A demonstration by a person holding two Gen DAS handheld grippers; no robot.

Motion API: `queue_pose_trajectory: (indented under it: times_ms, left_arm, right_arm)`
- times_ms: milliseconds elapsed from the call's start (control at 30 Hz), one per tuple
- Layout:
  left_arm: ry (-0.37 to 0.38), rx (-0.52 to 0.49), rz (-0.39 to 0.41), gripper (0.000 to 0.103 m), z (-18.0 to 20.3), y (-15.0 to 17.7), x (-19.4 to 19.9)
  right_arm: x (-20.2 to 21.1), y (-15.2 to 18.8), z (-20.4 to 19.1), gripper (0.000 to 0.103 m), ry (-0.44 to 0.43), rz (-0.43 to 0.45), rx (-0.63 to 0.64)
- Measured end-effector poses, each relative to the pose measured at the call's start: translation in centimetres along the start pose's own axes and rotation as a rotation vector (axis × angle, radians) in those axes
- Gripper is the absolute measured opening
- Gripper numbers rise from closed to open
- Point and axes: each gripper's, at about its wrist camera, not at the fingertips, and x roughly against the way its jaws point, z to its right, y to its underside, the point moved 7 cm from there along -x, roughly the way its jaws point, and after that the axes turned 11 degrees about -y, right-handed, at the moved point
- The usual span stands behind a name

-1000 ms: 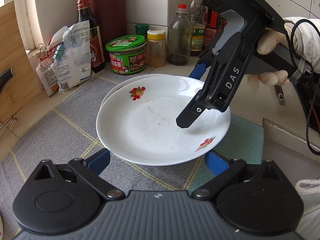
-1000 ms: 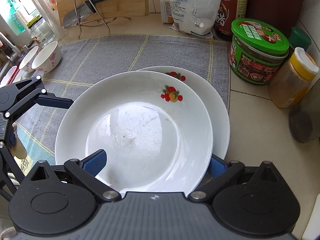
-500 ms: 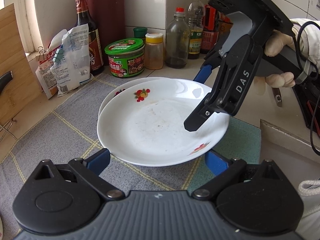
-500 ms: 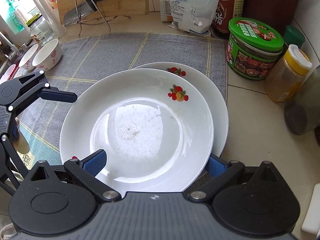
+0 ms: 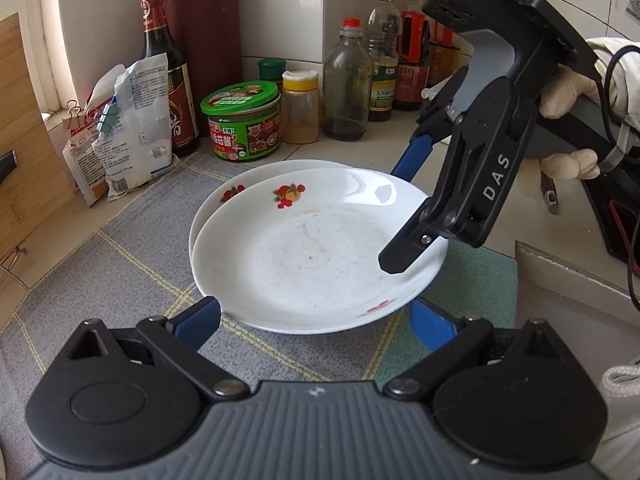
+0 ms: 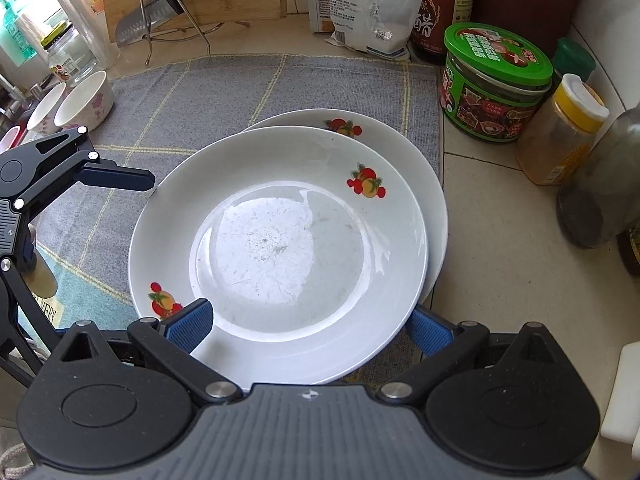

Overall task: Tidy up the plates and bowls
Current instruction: 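Open the right tool to release the plate onto the stack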

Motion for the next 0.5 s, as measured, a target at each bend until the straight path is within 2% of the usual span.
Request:
queue_pose_trajectory:
  times_ms: [367,500]
  left_arm:
    - [-0.029,0.024,-0.014,0.100,-1.0,0.0,-1.5]
    - [-0.042,0.050,-0.003,0.101,-1.5,-0.1,-1.4]
  right_arm:
    - [-0.2,0.1,0.0,0.103,0.028,-0.003,-0.001]
    - [0.2,0.0,-0.2,0.103,0.051,0.023,0.016]
